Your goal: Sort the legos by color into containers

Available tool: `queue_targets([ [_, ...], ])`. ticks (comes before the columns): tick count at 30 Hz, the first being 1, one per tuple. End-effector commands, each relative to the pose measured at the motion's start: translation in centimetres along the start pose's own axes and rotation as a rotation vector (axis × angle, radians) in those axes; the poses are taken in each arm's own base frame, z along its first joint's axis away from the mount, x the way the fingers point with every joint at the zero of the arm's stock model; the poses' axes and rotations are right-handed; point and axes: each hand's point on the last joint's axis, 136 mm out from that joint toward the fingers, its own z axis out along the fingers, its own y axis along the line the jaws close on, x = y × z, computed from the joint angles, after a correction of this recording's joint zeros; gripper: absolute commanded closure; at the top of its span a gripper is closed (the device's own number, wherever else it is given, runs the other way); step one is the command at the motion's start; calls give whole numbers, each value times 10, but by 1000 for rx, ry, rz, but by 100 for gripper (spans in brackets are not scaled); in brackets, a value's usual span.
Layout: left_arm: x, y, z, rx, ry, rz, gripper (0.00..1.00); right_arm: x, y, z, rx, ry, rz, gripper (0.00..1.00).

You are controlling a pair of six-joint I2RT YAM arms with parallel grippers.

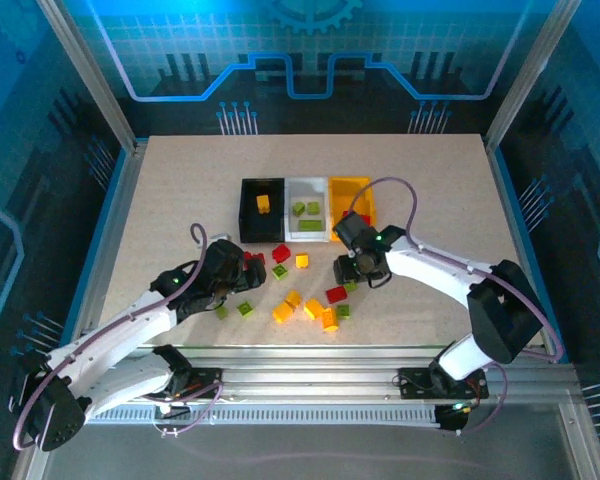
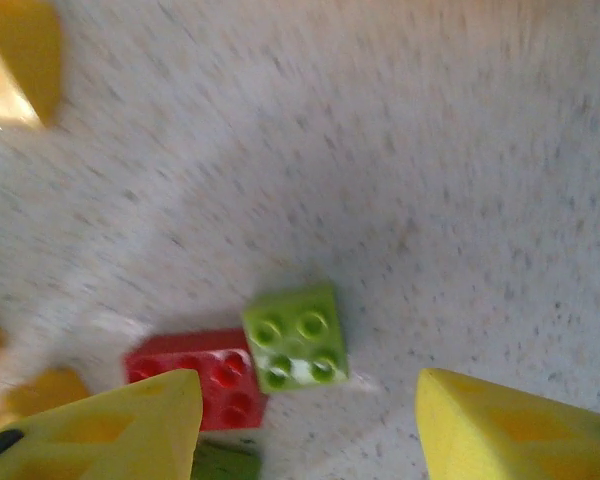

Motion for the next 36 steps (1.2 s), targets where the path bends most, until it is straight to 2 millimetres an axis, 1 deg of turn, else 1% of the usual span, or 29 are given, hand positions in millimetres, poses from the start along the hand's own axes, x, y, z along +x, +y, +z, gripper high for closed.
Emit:
queue_targets([
  [1,-9,-10,-5,35,-11,0,1,14,-1,8,6,26,39,44],
  [3,-8,-10,-4,36,-6,0,1,16,-4,12,28,31,38,45],
  [6,-6,-8,-5,26,-1,0,1,20,-16,17,113,54,23,48],
  [9,-6,-6,-6,22,-5,0,1,29,-26,19,197,69,-18,49],
  [12,-8,-5,-7,22,-14,-1,1,39,-22,24,205,90,-48,48],
  [14,-9,-5,-8,23,-18,-2,1,41,-16,27,195,90,-67,46],
  [17,-9,-6,-7,25,-20,0,1,38,-5,34,173,80,-79,41],
  [18,-9,-6,-7,25,-17,-3,1,35,-4,36,175,76,-73,40],
  [22,-9,-6,-9,25,-16,-2,1,19,1,41,155,46,-54,34],
  [24,-9,-4,-10,20,-16,0,1,11,2,43,148,38,-49,33],
  [26,-9,-2,-11,18,-20,-1,1,6,0,46,142,45,-32,38],
  [28,-9,-2,-12,18,-23,-1,1,6,-4,50,138,68,-15,42],
  [32,-10,-1,-13,17,-28,0,1,15,-14,55,166,104,-7,45],
  [34,-10,-2,-12,20,-30,3,1,21,-19,57,180,121,-5,48],
  [36,-11,-3,-12,20,-31,4,1,25,-24,57,180,124,10,54],
])
